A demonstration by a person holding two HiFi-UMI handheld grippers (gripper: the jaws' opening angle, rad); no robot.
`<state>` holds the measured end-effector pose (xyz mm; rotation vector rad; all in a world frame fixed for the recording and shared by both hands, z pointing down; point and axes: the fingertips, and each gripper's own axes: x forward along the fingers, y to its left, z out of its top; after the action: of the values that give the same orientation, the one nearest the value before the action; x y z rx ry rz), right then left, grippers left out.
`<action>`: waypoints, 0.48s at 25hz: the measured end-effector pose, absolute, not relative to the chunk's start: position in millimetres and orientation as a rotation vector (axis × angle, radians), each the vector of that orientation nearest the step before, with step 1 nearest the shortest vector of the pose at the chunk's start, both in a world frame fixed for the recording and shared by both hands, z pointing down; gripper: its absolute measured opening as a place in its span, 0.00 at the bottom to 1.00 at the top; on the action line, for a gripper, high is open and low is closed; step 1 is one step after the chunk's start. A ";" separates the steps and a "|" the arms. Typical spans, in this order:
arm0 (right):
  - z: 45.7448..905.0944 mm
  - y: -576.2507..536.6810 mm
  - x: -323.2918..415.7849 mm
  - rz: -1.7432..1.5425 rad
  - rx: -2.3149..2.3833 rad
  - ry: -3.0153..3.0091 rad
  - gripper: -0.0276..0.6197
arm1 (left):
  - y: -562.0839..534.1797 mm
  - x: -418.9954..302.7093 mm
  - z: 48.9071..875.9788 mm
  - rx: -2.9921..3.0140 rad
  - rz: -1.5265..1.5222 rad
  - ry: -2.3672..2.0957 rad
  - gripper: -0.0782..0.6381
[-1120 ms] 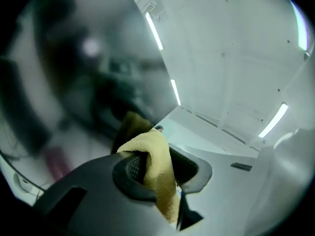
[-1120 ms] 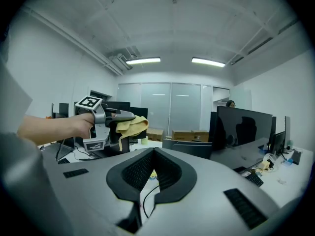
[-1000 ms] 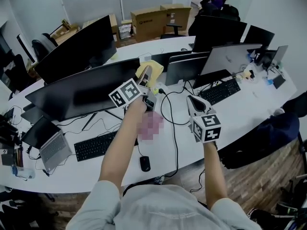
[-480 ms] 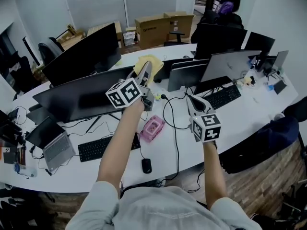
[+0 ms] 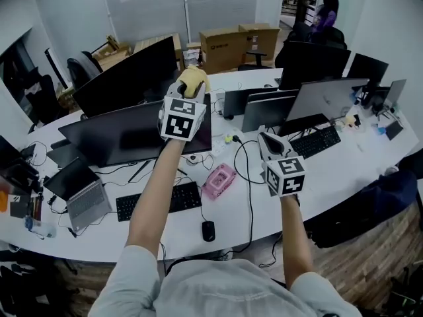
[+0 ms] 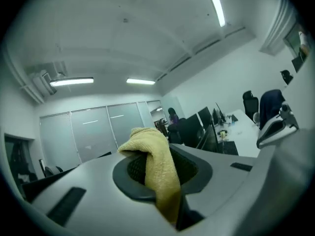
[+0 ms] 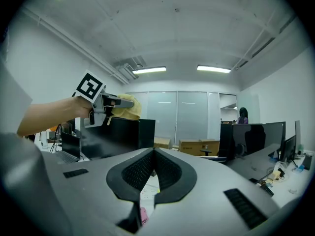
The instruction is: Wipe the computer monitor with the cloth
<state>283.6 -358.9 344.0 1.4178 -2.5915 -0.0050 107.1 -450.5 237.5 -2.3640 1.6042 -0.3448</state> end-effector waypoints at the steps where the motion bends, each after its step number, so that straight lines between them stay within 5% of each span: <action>1: 343.9 -358.9 280.4 -0.004 1.413 -2.596 0.08 | -453.7 110.5 244.0 -2.373 -0.405 1.584 0.22; 12: 343.4 -358.2 268.6 -0.011 1.412 -2.585 0.08 | -473.8 109.0 296.6 -2.307 -0.701 1.550 0.22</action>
<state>268.6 -358.2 343.4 1.4124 -2.5850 -0.0108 109.0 -473.8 296.6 -2.3073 1.5497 -0.7011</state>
